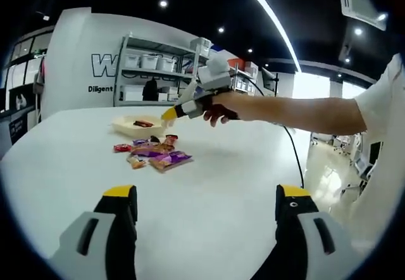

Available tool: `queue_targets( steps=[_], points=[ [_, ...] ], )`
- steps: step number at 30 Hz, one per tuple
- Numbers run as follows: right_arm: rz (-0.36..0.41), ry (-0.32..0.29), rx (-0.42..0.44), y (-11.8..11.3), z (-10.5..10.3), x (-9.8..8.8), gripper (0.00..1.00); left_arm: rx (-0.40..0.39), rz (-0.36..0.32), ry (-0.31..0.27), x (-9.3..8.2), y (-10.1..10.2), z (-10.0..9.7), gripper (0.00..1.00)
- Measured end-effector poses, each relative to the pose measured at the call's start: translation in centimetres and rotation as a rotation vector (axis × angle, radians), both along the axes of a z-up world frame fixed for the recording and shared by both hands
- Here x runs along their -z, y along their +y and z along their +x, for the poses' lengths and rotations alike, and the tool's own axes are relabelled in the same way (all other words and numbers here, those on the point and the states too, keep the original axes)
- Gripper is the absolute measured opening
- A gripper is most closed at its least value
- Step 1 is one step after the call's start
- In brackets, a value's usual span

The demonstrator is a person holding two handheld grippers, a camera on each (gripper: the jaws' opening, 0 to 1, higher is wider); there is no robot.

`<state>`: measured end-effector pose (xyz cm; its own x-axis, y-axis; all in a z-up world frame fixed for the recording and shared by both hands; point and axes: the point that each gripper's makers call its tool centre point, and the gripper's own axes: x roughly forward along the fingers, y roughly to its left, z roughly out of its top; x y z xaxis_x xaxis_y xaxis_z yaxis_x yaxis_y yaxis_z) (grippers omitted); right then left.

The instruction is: Place the target food into the container with the food tongs after gripping and lifting it, then release it inside without dropping or visibly crushing the food.

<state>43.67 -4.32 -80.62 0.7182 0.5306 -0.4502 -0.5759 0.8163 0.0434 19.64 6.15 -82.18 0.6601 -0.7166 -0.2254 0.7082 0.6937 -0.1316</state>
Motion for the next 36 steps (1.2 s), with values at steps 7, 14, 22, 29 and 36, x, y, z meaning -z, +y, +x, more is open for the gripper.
queue_targets(
  steps=[7,14,22,29,36],
  points=[
    [0.001,0.013,0.012,0.5,-0.4,1.6,0.2,-0.002,-0.001,-0.001,0.1,0.2,-0.5,0.89],
    [0.004,0.017,0.005,1.3,-1.1,2.6,0.2,-0.011,0.002,0.008,0.4,0.8,-0.7,0.89],
    [-0.118,-0.031,-0.031,1.1,-2.1,2.7,0.2,-0.016,-0.006,0.002,0.1,1.1,-0.7,0.88],
    [-0.168,-0.049,-0.028,-0.1,-2.8,2.5,0.2,0.001,-0.009,-0.003,-0.1,0.5,-0.9,0.88],
    [-0.168,-0.039,0.013,-2.5,-3.0,2.3,0.2,0.008,-0.012,-0.004,-0.1,0.2,-1.1,0.88]
  ],
)
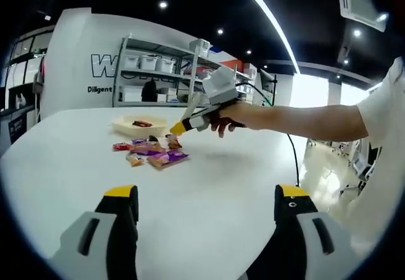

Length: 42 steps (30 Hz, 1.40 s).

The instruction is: Place the target food into the container with the food tongs after gripping and lifting it, then release it inside without dropping or visibly crushing the food.

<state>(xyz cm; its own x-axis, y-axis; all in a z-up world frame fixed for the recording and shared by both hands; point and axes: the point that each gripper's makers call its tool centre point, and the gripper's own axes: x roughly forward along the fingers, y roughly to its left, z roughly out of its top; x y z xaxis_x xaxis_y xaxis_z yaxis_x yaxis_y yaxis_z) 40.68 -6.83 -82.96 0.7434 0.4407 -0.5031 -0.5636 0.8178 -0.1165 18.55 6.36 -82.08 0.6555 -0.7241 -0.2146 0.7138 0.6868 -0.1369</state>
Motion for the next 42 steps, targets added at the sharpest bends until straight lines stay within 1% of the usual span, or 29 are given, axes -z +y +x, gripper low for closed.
queue_targets(
  steps=[2,5,8,11,14,17,23,31,36,37,42],
  points=[
    [0.023,0.003,0.015,-0.5,-0.1,-0.3,0.2,0.003,-0.004,0.001,-0.1,-0.1,0.0,0.87],
    [0.07,0.006,0.028,-0.4,0.0,-0.9,0.2,0.006,0.002,-0.005,-0.2,-0.3,-0.1,0.87],
    [0.136,0.022,0.024,1.0,0.0,-1.2,0.2,0.009,-0.003,-0.007,-0.5,-0.5,-0.1,0.87],
    [0.167,0.032,0.012,2.6,-0.1,-1.2,0.2,0.007,0.001,-0.007,-0.4,-0.4,-0.1,0.87],
    [0.162,0.035,0.0,3.4,-0.1,-0.9,0.2,0.003,0.002,-0.005,-0.4,-0.1,-0.3,0.88],
    [0.175,0.048,-0.013,4.2,-0.3,-0.4,0.2,-0.006,0.007,-0.003,-0.2,0.4,-0.3,0.87],
    [0.178,0.065,-0.021,4.6,-0.9,0.2,0.2,-0.015,0.008,-0.001,-0.1,0.8,-0.2,0.87],
    [0.18,0.072,-0.015,3.7,-1.2,0.1,0.2,0.0,0.002,-0.007,-0.5,0.3,0.0,0.87],
    [0.156,0.067,-0.02,3.1,-2.0,0.1,0.2,0.011,0.001,-0.013,-0.6,0.0,0.1,0.87],
    [0.138,0.057,-0.021,2.7,-2.2,0.1,0.2,0.012,0.001,-0.012,-0.6,-0.2,0.1,0.87],
    [0.121,0.063,-0.01,1.4,-2.4,0.4,0.2,0.026,0.003,-0.01,-0.6,-0.6,0.0,0.87]
  ],
)
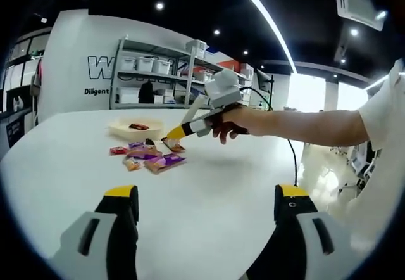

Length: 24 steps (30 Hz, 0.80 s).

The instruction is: Place the target food into the container with the food tongs after gripping and lifting it, then release it inside without dropping or visibly crushing the food.

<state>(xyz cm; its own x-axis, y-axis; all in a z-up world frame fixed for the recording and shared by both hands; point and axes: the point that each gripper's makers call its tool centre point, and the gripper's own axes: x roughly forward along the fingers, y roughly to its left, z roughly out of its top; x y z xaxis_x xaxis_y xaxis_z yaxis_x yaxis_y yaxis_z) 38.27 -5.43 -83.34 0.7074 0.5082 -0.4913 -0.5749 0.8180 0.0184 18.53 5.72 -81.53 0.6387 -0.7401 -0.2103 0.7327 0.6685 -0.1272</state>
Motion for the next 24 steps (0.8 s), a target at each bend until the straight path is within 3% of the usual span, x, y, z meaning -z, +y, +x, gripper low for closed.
queue_targets(
  steps=[7,24],
  points=[
    [-0.002,-0.009,0.03,-1.6,0.2,-0.1,0.2,0.009,0.007,-0.004,-0.2,-0.4,-0.1,0.87],
    [0.0,-0.018,0.051,-1.7,1.7,-0.1,0.21,-0.005,0.015,0.001,0.0,0.3,-0.3,0.87]
  ],
)
